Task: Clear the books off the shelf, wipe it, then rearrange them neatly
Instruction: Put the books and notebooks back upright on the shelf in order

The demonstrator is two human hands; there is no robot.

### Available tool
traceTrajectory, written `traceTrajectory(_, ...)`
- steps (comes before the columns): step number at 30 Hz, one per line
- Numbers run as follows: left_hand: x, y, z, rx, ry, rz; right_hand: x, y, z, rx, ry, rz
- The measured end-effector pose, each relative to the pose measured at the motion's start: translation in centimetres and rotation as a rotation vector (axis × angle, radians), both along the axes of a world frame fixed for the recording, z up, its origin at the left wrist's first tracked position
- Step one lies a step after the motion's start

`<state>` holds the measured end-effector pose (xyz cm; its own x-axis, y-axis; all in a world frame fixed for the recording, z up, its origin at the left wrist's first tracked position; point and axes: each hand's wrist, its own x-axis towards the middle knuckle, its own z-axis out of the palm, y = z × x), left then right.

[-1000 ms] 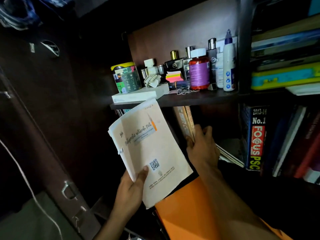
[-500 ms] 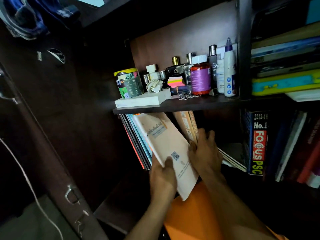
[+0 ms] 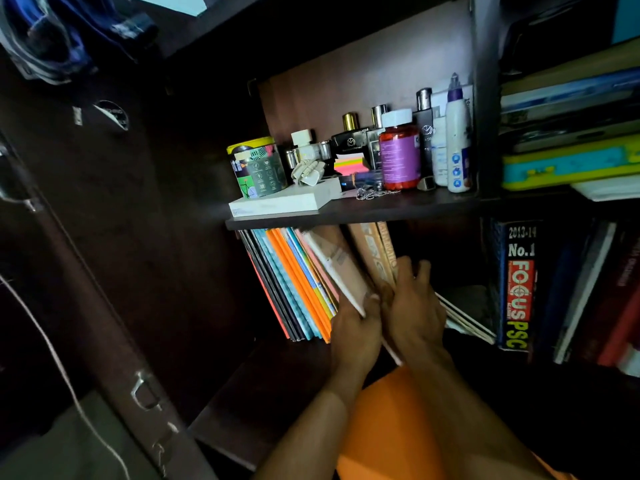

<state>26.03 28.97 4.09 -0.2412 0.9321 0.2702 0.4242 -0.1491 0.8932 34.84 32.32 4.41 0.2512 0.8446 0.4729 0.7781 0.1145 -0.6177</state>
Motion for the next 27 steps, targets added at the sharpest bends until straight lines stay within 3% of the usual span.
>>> traceTrajectory(2, -1.2, -0.6, -0.1, 0.006, -0.123, -0.098, -0.1, -0.2, 0.0, 0.014, 0.0, 0.003)
traceTrajectory(4, -2.3, -0.8, -0.3, 0.046, -0.093, -0.076, -0.3, -0.3, 0.0, 0.046, 0.005, 0.008)
traceTrajectory(12, -2.0, 1.5, 0.3, 0.127, 0.279, 0.132, -0.6, -0.7, 0.1, 0.053, 0.004, 0.019)
traceTrajectory(17, -2.1, 2.6, 1.1, 0.183, 0.246, 0.217, -0.6, -0.6, 0.1, -0.009, -0.039, 0.038)
traceTrajectory(22, -2.3, -0.9, -0.7, 0.226, 0.075, 0.227, -0.9, -0.6, 0.1, -0.009, -0.029, 0.078)
traceTrajectory(27, -3.3, -0.5, -2.5, 0.167, 0.21, 0.158, -1.4, -0.5, -0.1, 0.02, -0.046, 0.126)
